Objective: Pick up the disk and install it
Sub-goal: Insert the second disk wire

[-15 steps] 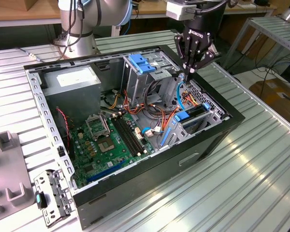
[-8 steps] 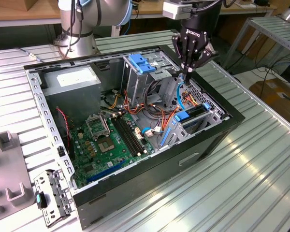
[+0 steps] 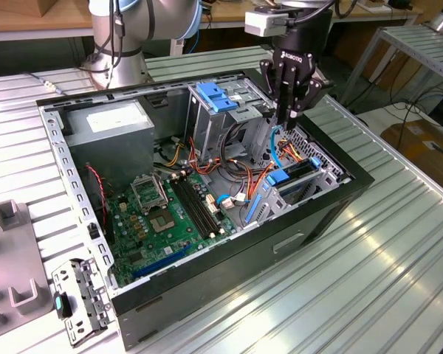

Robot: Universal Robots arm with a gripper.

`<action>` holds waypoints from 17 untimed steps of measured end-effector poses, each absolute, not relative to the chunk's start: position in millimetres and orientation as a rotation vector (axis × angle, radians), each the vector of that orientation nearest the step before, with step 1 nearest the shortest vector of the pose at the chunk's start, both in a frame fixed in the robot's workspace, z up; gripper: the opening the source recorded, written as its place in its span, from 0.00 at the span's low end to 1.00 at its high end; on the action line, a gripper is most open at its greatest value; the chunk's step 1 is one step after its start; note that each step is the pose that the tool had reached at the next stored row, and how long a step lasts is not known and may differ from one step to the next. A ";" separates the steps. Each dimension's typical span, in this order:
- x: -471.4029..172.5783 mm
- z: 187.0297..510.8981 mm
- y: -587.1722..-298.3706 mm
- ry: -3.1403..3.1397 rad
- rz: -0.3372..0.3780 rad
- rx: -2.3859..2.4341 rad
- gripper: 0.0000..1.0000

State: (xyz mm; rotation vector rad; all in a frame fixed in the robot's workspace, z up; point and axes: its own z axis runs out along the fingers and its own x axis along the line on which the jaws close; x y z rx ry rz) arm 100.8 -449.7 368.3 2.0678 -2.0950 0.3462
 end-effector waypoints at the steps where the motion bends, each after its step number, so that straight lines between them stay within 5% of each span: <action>1: 100.9 367.6 -449.1 -2.091 0.353 2.064 0.29; 3: 101.0 365.8 -447.8 -2.083 0.366 2.057 0.16; 17: 97.4 365.0 -449.0 -2.082 0.368 2.056 0.16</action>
